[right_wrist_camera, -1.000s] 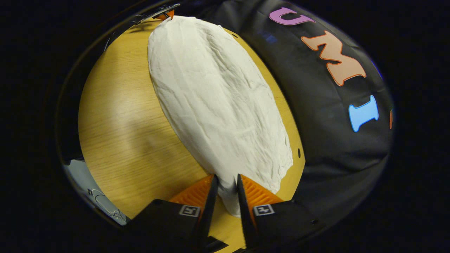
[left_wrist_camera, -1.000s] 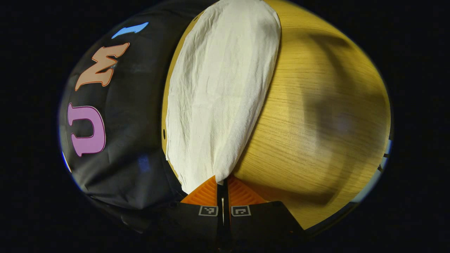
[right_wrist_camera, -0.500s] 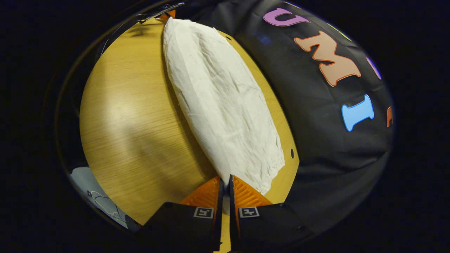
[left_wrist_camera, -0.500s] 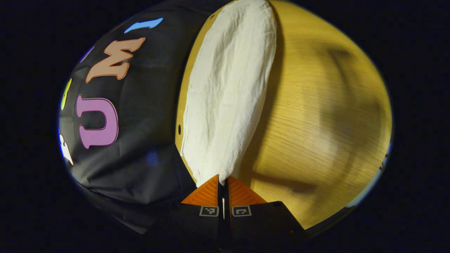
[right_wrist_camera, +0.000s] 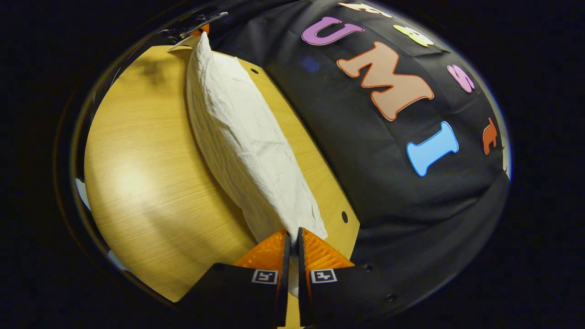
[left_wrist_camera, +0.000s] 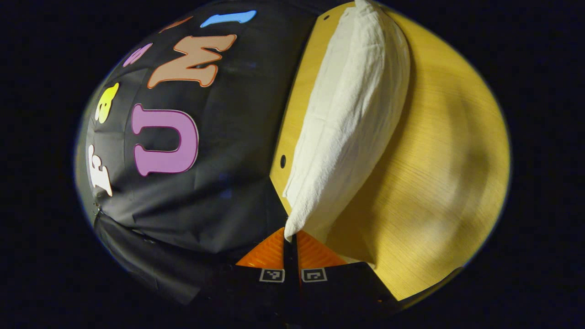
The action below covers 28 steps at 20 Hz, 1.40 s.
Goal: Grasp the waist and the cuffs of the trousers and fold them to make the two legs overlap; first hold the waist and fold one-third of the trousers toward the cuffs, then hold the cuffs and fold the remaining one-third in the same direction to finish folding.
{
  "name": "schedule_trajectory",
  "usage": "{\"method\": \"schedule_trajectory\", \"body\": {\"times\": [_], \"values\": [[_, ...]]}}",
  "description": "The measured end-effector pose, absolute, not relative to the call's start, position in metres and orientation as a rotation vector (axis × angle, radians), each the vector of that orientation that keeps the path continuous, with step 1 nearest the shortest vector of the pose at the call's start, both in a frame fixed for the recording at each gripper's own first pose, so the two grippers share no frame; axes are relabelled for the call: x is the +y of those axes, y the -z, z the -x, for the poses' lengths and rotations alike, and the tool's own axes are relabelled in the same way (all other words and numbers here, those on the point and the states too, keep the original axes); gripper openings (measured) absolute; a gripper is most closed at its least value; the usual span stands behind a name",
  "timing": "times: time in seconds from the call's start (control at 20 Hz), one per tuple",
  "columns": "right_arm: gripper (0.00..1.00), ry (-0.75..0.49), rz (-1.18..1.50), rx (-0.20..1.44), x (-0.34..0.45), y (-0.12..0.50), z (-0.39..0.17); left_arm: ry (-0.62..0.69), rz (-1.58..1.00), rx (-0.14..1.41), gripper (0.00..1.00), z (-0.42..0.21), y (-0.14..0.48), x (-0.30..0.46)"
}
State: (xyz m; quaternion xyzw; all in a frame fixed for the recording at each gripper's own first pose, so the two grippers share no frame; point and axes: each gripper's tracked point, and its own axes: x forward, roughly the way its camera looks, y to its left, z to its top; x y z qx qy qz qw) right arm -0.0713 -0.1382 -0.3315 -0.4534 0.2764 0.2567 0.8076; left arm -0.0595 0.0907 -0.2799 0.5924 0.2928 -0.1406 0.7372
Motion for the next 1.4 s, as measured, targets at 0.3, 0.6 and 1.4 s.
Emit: {"method": "schedule_trajectory", "body": {"times": [0.3, 0.6, 1.4], "values": [[0.12, -0.473, 0.969, 0.548, -0.131, 0.318, 0.022, 0.245, -1.198, 0.590, 0.00, 0.008, 0.263, 0.085], [0.12, -0.367, 0.966, 0.529, -0.118, 0.302, -0.031, 0.244, -1.088, 0.539, 0.00, -0.051, 0.264, 0.079], [0.12, -0.258, 0.952, 0.661, -0.099, 0.409, -0.117, 0.307, -0.934, 0.591, 0.00, -0.143, 0.371, 0.055]]}}
